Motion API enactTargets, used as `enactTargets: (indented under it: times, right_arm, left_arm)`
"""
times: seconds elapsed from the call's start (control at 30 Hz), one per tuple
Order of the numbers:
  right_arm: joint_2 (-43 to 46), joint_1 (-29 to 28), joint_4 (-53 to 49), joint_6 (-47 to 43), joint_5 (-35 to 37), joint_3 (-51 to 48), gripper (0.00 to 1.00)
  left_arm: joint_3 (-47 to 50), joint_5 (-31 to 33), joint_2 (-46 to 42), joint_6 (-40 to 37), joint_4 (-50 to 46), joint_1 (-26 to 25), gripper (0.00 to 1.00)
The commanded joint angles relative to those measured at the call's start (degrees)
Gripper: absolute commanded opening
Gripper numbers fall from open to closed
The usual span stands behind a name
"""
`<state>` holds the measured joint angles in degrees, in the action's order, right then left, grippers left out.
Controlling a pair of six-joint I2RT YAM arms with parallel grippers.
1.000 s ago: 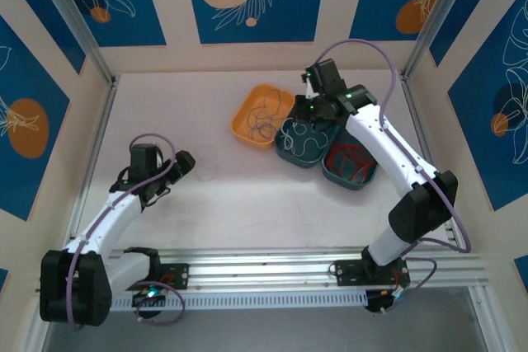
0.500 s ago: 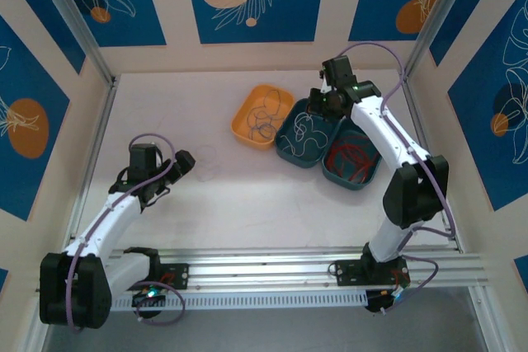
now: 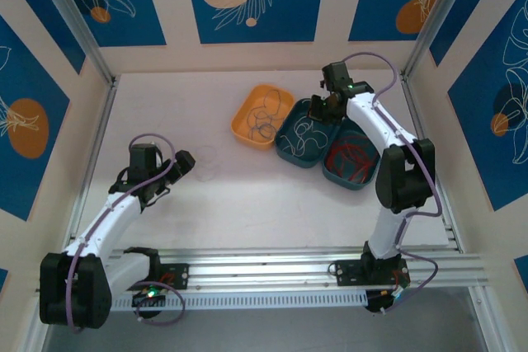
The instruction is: Untangle the cables
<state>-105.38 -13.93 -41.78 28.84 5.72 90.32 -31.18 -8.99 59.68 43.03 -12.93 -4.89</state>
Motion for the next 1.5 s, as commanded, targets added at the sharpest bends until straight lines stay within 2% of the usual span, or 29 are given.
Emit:
enactTargets:
  times: [0.0, 0.23, 0.4, 0.47, 0.67, 0.87, 1.0, 1.17, 1.33, 1.47]
  right_arm:
    - [-1.4, 0.2, -1.8, 0.7, -1.4, -0.7, 0.00]
    - [-3.2, 0.3, -3.8, 1.1, -0.1, -0.3, 0.00]
    - [-1.8, 0.0, -4.0, 1.1, 1.3, -1.3, 0.25]
    - [-0.6, -0.3, -3.9, 1.1, 2.3, -1.7, 0.31]
    - [3.5, -1.1, -4.5, 1.1, 4.9, -2.5, 0.37]
    - [8.5, -4.4, -3.9, 0.5, 7.1, -3.5, 0.43]
    - [10.5, -8.6, -2.9, -0.2, 7.6, -3.2, 0.47]
    - [8.4, -17.4, -2.3, -1.5, 7.9, -0.5, 0.48]
    - [0.6, -27.9, -3.3, -3.9, 11.2, 5.5, 0.48]
    - [-8.6, -34.0, -6.5, -5.4, 11.4, 13.3, 0.49]
  left_arm:
    - [0.4, -0.5, -1.1, -0.7, -1.4, 0.7, 1.00]
    - [0.3, -0.4, -1.1, -0.9, -1.5, 0.7, 1.00]
    - [0.2, -0.2, -1.1, -0.9, -1.5, 0.7, 1.00]
    - [0.2, -0.2, -1.0, -0.9, -1.5, 0.7, 1.00]
    - [0.0, -0.3, -0.7, -0.8, -1.1, 0.7, 1.00]
    - [-0.2, -0.6, -0.4, -0.8, -0.9, 0.7, 1.00]
    - [-0.1, -0.7, -0.1, -0.5, -0.6, 0.8, 1.00]
    - [0.5, -0.2, -0.1, 1.0, 0.1, 0.7, 1.00]
    - [0.9, 1.1, -0.2, 1.7, -0.9, 0.7, 1.00]
    - [1.1, 2.8, -1.1, 1.6, -2.7, 1.0, 1.00]
